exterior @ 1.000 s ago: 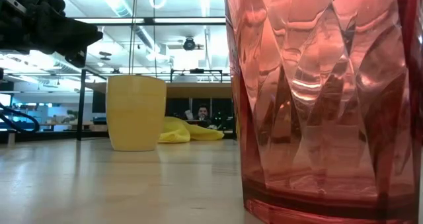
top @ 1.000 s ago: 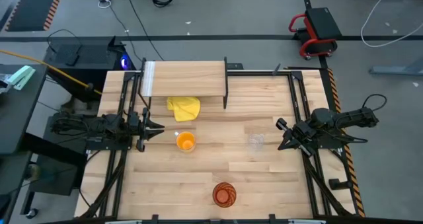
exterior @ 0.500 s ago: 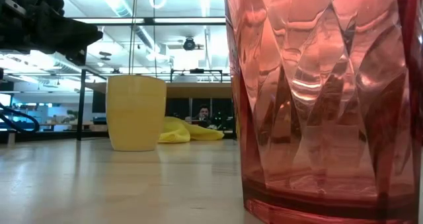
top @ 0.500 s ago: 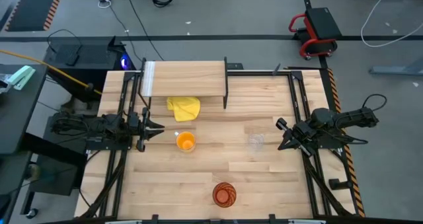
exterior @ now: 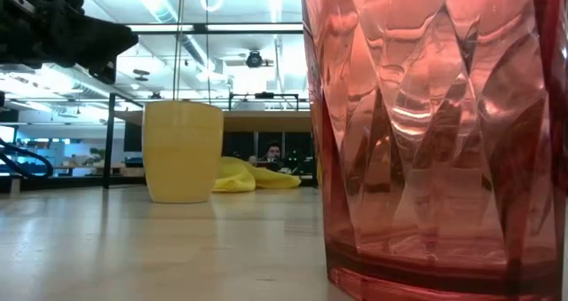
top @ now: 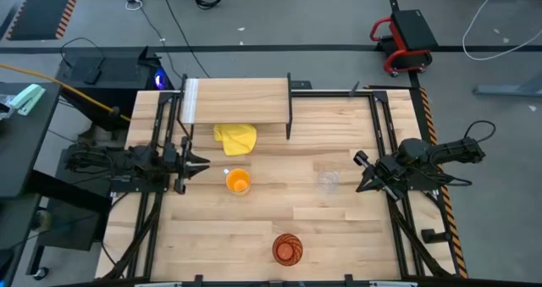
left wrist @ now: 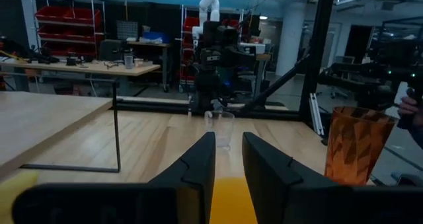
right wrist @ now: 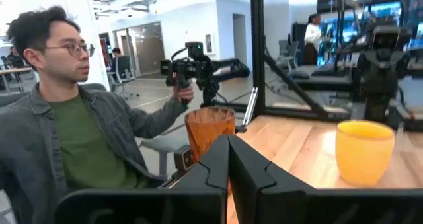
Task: Stack small to large cups/mugs on shelf
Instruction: Move the yellow mug to the center of the table
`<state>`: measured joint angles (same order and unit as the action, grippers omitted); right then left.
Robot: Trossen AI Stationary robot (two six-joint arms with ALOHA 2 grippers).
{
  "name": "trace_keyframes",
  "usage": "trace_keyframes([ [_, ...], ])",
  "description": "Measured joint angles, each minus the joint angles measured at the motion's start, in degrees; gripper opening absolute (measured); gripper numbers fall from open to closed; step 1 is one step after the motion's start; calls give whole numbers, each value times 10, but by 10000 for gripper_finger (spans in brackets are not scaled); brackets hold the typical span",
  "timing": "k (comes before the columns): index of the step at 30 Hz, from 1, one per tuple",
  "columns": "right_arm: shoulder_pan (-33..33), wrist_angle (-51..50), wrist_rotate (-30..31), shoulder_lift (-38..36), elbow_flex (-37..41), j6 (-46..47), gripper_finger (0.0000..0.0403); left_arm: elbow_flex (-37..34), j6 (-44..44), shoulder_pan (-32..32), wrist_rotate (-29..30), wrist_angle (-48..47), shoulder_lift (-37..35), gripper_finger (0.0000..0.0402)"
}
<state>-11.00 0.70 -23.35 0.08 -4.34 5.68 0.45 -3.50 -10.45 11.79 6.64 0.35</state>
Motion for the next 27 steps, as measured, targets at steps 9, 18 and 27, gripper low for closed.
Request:
trace_keyframes([
  [9, 0, 80, 4, 0, 0, -55, 13, 0, 3, 0, 0, 52, 0, 86],
  [18, 0, 217, 4, 0, 0, -70, 13, 0, 17, 0, 0, 62, 0, 85],
  [27, 0, 311, 29, 0, 0, -68, 13, 0, 19, 0, 0, 62, 0, 83],
])
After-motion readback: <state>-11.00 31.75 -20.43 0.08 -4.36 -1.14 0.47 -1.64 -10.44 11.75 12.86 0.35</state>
